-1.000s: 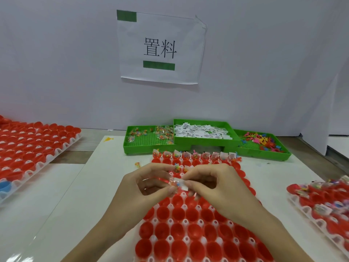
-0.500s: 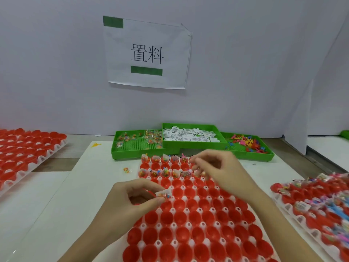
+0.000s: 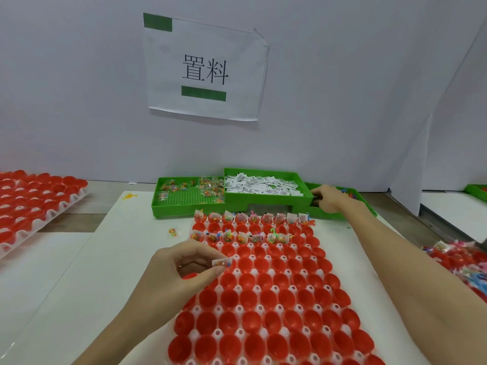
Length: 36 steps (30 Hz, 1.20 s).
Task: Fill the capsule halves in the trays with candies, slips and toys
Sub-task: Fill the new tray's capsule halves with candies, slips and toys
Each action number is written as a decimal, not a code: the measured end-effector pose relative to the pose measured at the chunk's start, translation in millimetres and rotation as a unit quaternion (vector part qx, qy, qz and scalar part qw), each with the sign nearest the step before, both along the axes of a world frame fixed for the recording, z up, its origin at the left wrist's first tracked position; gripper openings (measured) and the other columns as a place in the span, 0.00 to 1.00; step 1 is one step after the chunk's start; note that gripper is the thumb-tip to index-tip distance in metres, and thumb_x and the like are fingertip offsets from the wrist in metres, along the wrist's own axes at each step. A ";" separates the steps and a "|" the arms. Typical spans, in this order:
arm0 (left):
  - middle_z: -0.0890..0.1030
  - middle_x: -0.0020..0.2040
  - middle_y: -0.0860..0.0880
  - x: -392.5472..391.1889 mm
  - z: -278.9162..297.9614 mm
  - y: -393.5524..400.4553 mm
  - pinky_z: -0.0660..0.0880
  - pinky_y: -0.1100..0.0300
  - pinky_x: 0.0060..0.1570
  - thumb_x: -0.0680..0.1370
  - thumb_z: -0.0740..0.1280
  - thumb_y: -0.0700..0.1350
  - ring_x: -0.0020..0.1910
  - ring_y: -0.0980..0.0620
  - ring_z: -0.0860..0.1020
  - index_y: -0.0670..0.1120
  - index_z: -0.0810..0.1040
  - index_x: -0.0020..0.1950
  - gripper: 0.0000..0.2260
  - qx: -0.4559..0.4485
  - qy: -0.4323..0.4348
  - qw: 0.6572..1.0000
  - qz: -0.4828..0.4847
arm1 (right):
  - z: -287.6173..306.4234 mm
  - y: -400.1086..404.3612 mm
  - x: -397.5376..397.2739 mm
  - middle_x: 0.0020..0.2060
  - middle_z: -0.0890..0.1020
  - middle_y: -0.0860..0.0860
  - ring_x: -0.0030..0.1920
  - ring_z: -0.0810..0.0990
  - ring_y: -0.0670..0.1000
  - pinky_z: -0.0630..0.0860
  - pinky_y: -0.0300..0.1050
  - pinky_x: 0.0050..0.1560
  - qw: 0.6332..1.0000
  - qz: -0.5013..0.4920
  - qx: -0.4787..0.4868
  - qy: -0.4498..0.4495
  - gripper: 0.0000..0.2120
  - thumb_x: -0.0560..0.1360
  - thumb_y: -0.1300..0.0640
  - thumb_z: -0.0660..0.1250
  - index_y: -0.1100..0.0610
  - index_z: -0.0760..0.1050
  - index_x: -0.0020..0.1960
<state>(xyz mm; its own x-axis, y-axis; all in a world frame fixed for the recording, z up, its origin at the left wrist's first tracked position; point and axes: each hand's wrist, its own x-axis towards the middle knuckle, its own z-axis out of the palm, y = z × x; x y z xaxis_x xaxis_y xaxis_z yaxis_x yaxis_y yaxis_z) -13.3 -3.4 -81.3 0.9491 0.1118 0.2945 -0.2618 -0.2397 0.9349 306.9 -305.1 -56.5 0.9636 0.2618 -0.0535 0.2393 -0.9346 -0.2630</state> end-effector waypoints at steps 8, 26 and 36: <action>0.87 0.45 0.47 -1.0 5.6 1.9 0.81 0.66 0.46 0.70 0.78 0.45 0.43 0.51 0.86 0.54 0.88 0.45 0.06 -0.009 -0.008 1.000 0.002 | -8.3 2.0 9.8 0.52 0.86 0.58 0.46 0.80 0.54 0.75 0.46 0.49 0.998 -0.036 0.008 -0.053 0.08 0.77 0.64 0.73 0.62 0.83 0.55; 0.88 0.46 0.48 -1.4 3.4 -2.2 0.81 0.65 0.49 0.69 0.78 0.46 0.45 0.50 0.87 0.53 0.89 0.47 0.07 -0.021 -0.007 1.000 0.007 | 3.9 -2.3 -42.3 0.47 0.87 0.54 0.49 0.84 0.54 0.79 0.48 0.55 0.900 -0.133 0.341 -0.236 0.06 0.78 0.59 0.73 0.60 0.85 0.53; 0.87 0.47 0.49 -4.6 1.3 -8.7 0.81 0.63 0.51 0.71 0.78 0.43 0.47 0.49 0.86 0.58 0.87 0.55 0.15 0.022 -0.029 0.999 -0.015 | 24.3 63.7 -217.9 0.42 0.87 0.44 0.42 0.86 0.44 0.80 0.33 0.45 0.889 0.151 0.432 -0.022 0.05 0.75 0.55 0.76 0.48 0.86 0.51</action>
<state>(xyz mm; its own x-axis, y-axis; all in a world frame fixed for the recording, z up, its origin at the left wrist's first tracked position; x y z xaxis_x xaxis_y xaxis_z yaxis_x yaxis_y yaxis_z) -17.9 -12.2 -80.0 0.9333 0.0688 0.3524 -0.3225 -0.2711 0.9069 89.1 -241.4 -32.2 0.8384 0.4347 0.3289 0.4726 -0.2792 -0.8359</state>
